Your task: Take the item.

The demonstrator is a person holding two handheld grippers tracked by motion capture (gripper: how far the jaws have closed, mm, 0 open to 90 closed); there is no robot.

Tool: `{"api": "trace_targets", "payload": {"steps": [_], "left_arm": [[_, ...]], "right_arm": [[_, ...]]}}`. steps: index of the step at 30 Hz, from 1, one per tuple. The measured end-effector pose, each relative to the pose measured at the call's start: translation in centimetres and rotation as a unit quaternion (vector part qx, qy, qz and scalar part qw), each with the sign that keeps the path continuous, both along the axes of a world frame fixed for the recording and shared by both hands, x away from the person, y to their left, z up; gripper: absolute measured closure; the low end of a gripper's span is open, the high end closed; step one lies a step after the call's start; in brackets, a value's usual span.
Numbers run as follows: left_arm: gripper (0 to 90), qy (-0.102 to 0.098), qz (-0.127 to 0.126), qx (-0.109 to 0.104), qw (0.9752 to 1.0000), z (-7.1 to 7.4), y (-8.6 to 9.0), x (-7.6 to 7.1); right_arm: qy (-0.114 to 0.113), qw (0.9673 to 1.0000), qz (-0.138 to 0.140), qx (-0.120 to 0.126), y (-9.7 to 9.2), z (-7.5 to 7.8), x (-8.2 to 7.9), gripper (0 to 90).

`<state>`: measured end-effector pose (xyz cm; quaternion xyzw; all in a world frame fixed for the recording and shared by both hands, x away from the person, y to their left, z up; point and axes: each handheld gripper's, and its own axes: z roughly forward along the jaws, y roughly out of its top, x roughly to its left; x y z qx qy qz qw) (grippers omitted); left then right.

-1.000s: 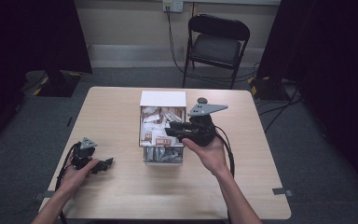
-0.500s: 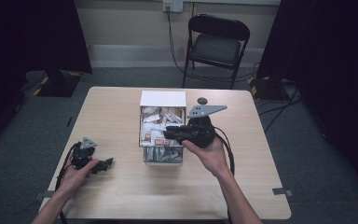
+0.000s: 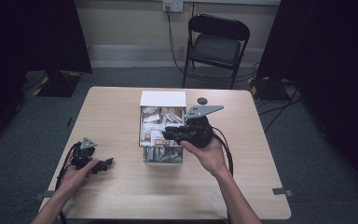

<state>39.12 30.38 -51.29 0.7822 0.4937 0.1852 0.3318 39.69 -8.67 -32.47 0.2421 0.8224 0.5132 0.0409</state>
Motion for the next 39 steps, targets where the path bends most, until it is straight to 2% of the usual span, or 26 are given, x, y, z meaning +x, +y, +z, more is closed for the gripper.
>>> {"api": "trace_targets", "payload": {"steps": [2,9,13,18,19,27,32,39], "left_arm": [[0.0,0.000,0.000,0.000,1.0000,0.0,0.0,0.0],[0.0,0.000,0.000,0.000,1.0000,0.0,0.0,0.0],[0.0,0.000,0.000,0.000,1.0000,0.0,0.0,0.0],[0.0,0.000,0.000,0.000,1.0000,0.0,0.0,0.0],[0.0,0.000,0.000,0.000,1.0000,0.0,0.0,0.0],[0.0,-0.001,0.001,-0.002,1.0000,0.0,0.0,0.0],[0.0,0.000,0.000,0.000,1.0000,0.0,0.0,0.0],[0.0,0.000,0.000,0.000,1.0000,0.0,0.0,0.0]], "right_arm": [[-0.006,1.0000,0.006,-0.002,0.0,0.1,-0.2,82.1],[-0.004,0.9999,0.003,0.016,-0.6,0.4,-0.3,88.9],[0.001,0.9996,0.008,0.026,-1.0,0.5,-0.5,89.4],[0.005,0.9995,0.015,0.026,-1.2,0.6,-0.8,88.7],[0.006,0.9996,0.016,0.023,-1.1,0.4,-0.9,86.0],[0.009,0.9997,0.020,0.008,-0.4,-0.2,-0.5,81.6],[0.010,0.9997,0.019,0.011,-0.1,-0.3,-0.4,87.8],[0.015,0.9995,0.016,0.021,-0.3,-0.4,-0.2,89.5]]}}
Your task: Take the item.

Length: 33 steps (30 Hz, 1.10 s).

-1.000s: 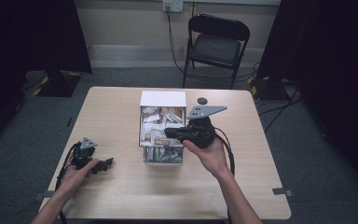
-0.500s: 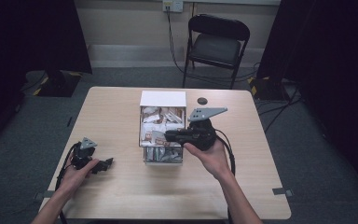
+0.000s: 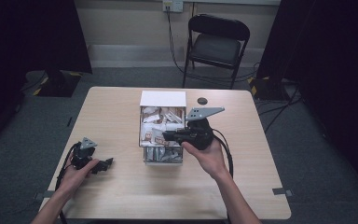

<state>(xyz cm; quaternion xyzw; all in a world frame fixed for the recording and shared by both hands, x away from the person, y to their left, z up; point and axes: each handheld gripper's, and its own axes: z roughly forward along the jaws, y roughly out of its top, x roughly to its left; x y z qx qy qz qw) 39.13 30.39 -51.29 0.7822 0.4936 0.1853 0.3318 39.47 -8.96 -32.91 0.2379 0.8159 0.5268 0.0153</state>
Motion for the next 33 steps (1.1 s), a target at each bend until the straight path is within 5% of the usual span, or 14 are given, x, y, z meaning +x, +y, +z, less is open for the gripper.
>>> {"api": "trace_targets", "payload": {"steps": [33], "left_arm": [[0.0,0.000,0.000,0.000,1.0000,0.0,0.0,0.0]], "right_arm": [[-0.015,0.9991,-0.017,0.037,-1.3,1.3,-0.1,89.9]]}}
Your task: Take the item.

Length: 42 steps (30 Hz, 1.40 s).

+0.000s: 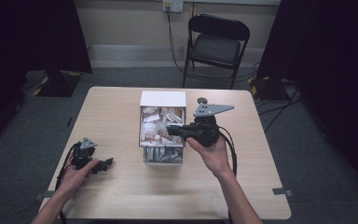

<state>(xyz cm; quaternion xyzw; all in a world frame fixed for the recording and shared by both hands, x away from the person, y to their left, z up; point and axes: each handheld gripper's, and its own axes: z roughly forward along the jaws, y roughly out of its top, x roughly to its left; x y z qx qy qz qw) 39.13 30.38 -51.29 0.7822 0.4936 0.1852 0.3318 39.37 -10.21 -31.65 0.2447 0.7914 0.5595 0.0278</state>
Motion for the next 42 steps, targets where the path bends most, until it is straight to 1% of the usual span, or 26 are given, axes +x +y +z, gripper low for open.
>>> {"api": "trace_targets", "payload": {"steps": [3,16,24,28,32,34,39,42], "left_arm": [[0.0,0.000,0.000,0.000,1.0000,0.0,0.0,0.0],[0.0,0.000,0.000,0.000,1.0000,0.0,0.0,0.0],[0.0,0.000,0.000,0.000,1.0000,0.0,0.0,0.0],[0.0,0.000,0.000,0.000,1.0000,0.0,0.0,0.0],[0.0,-0.001,0.001,-0.002,1.0000,0.0,0.0,0.0],[0.0,0.000,0.000,0.000,1.0000,0.0,0.0,0.0],[0.0,0.000,0.000,0.000,1.0000,0.0,0.0,0.0],[0.0,0.000,0.000,0.000,1.0000,0.0,0.0,0.0]], "right_arm": [[-0.001,1.0000,0.001,-0.001,-0.1,0.1,-0.1,89.9],[-0.008,0.9999,-0.004,0.010,-0.9,0.9,-0.5,90.0],[-0.011,0.9999,-0.007,0.006,-1.8,1.6,-0.8,89.9],[-0.020,0.9997,-0.012,0.010,-2.2,2.2,-1.2,90.0],[-0.019,0.9997,-0.016,0.008,-2.5,2.3,-1.4,90.0],[-0.018,0.9997,-0.016,0.012,-2.7,2.3,-1.6,90.0],[-0.025,0.9995,-0.016,0.014,-3.0,2.8,-2.0,90.0],[-0.025,0.9994,-0.021,0.014,-3.5,2.8,-2.3,90.0]]}}
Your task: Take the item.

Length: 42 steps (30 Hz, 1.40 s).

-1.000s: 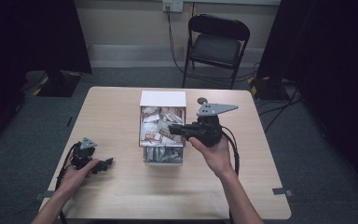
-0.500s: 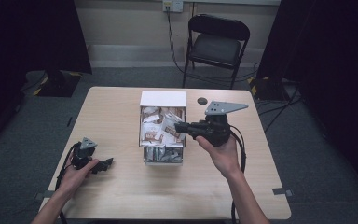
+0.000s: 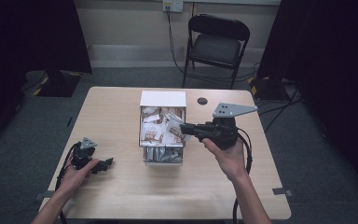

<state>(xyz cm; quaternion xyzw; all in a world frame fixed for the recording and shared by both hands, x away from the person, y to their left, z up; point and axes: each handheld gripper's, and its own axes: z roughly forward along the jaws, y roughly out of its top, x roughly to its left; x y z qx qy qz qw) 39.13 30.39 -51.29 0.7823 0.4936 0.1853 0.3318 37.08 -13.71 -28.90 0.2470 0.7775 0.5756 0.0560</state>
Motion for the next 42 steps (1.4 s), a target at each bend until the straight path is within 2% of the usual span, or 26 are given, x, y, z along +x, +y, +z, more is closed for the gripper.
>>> {"api": "trace_targets", "payload": {"steps": [13,24,42], "left_arm": [[0.0,0.000,0.000,0.000,1.0000,0.0,0.0,0.0],[0.0,0.000,0.000,0.000,1.0000,0.0,0.0,0.0],[0.0,0.000,0.000,0.000,1.0000,0.0,0.0,0.0]], "right_arm": [[-0.002,0.9998,-0.020,0.004,-2.1,-0.2,-0.6,90.0],[-0.008,0.9993,-0.035,-0.003,-3.7,-0.1,-1.3,90.0],[0.004,0.9984,-0.055,-0.012,-5.4,-1.6,-1.4,90.0]]}}
